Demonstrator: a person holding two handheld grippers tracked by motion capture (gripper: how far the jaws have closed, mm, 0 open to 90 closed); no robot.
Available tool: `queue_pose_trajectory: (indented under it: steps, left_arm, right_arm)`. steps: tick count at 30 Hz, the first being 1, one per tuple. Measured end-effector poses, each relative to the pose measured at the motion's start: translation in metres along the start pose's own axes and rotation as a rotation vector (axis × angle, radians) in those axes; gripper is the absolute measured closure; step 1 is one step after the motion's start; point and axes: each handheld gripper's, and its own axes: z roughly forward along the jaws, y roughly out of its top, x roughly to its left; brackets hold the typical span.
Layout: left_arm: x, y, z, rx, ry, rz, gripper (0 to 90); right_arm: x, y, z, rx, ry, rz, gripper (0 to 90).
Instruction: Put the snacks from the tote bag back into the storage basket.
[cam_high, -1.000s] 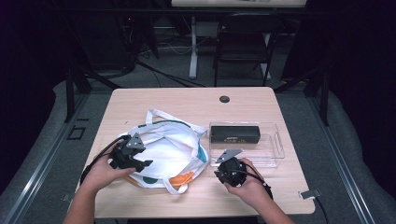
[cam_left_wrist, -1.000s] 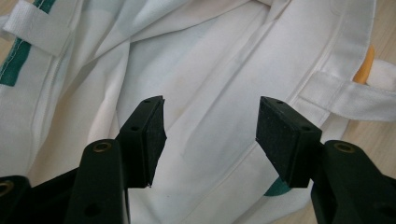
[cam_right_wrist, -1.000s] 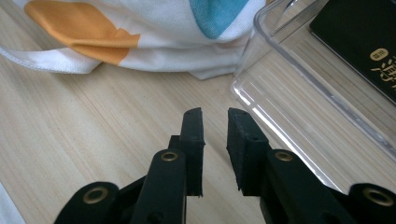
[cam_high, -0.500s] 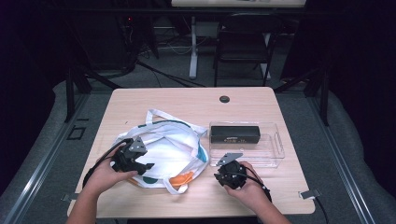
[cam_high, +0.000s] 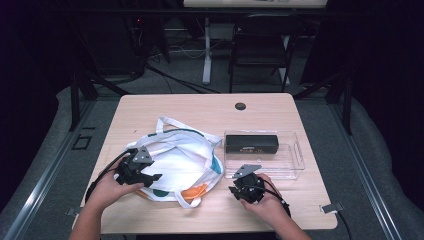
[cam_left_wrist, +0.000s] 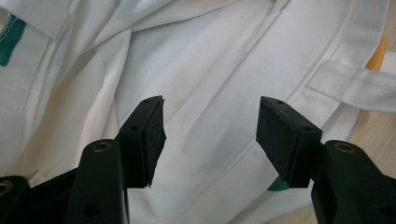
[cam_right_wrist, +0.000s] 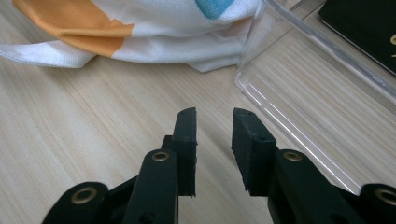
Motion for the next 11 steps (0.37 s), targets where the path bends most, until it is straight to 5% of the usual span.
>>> queue_pose_trajectory:
  steps: [11]
  left_arm:
    - [0.0012, -0.0028, 0.0006, 0.006, 0.003, -0.003, 41.4]
  right_arm:
    - [0.0028, -0.0001, -0.0002, -0.061, 0.005, -0.015, 59.3]
